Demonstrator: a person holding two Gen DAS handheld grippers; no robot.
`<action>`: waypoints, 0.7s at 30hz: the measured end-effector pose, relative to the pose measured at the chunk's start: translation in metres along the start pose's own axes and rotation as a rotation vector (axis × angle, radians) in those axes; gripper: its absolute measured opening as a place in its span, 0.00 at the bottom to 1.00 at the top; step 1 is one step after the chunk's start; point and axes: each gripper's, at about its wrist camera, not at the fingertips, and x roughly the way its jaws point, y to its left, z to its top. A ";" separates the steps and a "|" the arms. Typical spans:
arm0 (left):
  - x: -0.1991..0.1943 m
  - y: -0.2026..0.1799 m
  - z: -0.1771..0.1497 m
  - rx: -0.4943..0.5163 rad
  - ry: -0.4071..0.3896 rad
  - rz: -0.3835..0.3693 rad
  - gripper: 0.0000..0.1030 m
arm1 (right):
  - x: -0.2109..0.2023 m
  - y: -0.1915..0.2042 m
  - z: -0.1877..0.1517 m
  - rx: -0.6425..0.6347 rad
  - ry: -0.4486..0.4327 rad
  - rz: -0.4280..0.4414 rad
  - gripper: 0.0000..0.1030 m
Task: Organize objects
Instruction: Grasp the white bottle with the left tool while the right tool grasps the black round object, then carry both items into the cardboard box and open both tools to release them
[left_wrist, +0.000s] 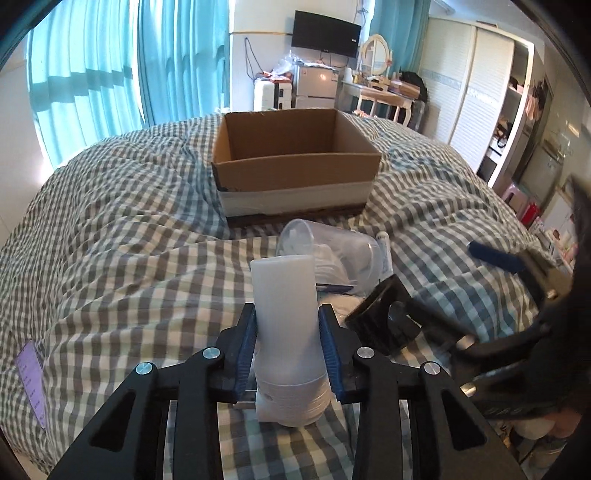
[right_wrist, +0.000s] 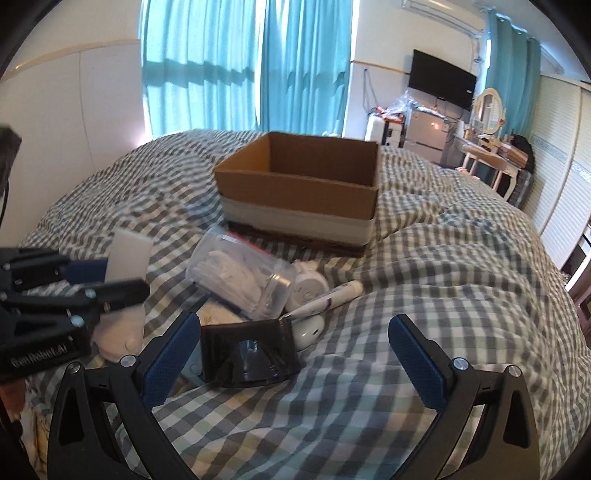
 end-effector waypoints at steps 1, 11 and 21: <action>-0.001 0.003 0.000 -0.001 -0.005 0.002 0.33 | 0.006 0.004 -0.002 -0.008 0.019 0.016 0.96; -0.019 0.018 0.007 -0.031 -0.054 0.017 0.32 | 0.053 0.027 -0.014 -0.073 0.171 0.088 0.74; -0.025 0.021 0.011 -0.029 -0.073 0.024 0.32 | 0.039 0.030 -0.009 -0.084 0.120 0.065 0.73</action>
